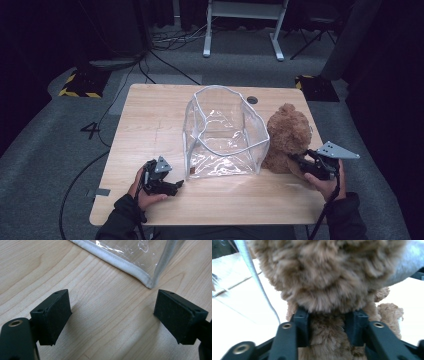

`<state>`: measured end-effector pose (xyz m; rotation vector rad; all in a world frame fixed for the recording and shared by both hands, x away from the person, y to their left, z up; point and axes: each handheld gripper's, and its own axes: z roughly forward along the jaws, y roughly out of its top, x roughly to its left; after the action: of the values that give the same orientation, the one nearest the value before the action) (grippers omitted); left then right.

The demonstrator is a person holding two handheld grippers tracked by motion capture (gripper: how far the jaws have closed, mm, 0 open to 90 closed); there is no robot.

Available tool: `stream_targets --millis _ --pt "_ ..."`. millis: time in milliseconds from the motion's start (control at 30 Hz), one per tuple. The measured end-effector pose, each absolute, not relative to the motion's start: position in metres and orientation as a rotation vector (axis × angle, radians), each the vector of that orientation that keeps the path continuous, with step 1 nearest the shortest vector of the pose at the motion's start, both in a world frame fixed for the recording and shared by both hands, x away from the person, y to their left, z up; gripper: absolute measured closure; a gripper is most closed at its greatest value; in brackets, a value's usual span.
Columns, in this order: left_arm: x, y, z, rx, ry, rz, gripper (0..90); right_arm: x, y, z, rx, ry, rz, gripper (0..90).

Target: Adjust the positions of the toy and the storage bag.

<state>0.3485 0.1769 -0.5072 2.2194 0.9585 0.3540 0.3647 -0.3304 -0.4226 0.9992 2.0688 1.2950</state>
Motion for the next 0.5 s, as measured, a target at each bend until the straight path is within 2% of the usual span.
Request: stream_targets --millis 100,133,167,267,500 --pt "0.349 0.177 -0.507 2.22 0.958 0.354 14.1 0.365 -0.329 -0.421 1.013 2.082 1.288 44.4" --pt "0.349 0.177 -0.507 2.22 0.958 0.354 14.1 0.365 -0.328 -0.42 1.023 2.08 1.283 38.2" --pt "0.349 0.177 -0.507 2.22 0.958 0.354 14.1 0.365 -0.326 -0.419 1.042 2.067 1.267 27.0" --pt "0.349 0.177 -0.507 2.22 0.959 0.355 14.1 0.368 -0.32 -0.416 1.07 2.048 1.215 15.4" --pt "0.349 0.177 -0.507 2.22 0.96 0.357 14.1 0.379 -0.302 -0.413 1.158 2.047 1.096 15.0"
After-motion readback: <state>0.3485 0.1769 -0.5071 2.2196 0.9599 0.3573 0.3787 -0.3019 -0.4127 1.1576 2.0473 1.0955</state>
